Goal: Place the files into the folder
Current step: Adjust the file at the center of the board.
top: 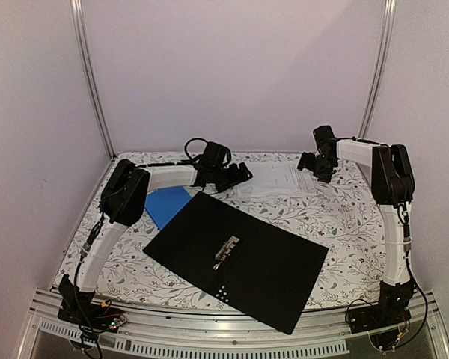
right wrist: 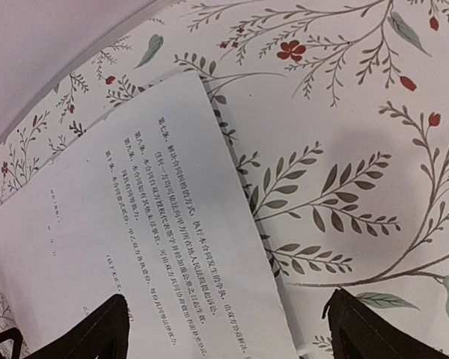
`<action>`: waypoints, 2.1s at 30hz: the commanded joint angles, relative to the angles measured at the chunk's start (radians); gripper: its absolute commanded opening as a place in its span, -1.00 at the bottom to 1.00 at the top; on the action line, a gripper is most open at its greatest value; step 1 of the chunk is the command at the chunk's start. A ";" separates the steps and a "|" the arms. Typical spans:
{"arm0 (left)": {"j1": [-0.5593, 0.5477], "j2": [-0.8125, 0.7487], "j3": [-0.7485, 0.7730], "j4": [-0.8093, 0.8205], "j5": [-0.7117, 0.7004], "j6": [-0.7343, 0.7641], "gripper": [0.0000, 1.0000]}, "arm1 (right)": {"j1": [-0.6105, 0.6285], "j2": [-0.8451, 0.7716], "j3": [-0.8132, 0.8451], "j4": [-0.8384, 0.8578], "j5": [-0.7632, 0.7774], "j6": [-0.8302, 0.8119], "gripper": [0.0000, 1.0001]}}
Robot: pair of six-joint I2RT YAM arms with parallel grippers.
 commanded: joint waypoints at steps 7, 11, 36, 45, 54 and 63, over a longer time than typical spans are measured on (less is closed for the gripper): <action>0.008 0.053 -0.009 -0.049 0.041 -0.033 0.79 | -0.006 0.092 -0.006 0.025 -0.157 0.064 0.69; 0.010 0.038 -0.036 -0.034 0.055 -0.027 0.78 | -0.008 0.055 -0.090 0.097 -0.216 0.088 0.59; 0.041 -0.081 -0.234 0.077 0.103 0.019 0.69 | -0.043 -0.157 -0.420 0.341 -0.477 0.117 0.09; 0.039 -0.094 -0.235 0.037 0.071 0.065 0.69 | -0.090 -0.231 -0.506 0.334 -0.460 0.117 0.05; 0.039 -0.097 -0.239 0.024 0.061 0.087 0.69 | -0.090 -0.252 -0.552 0.282 -0.409 0.105 0.05; 0.030 -0.090 -0.237 0.018 0.056 0.096 0.69 | -0.075 -0.232 -0.575 0.303 -0.468 0.120 0.03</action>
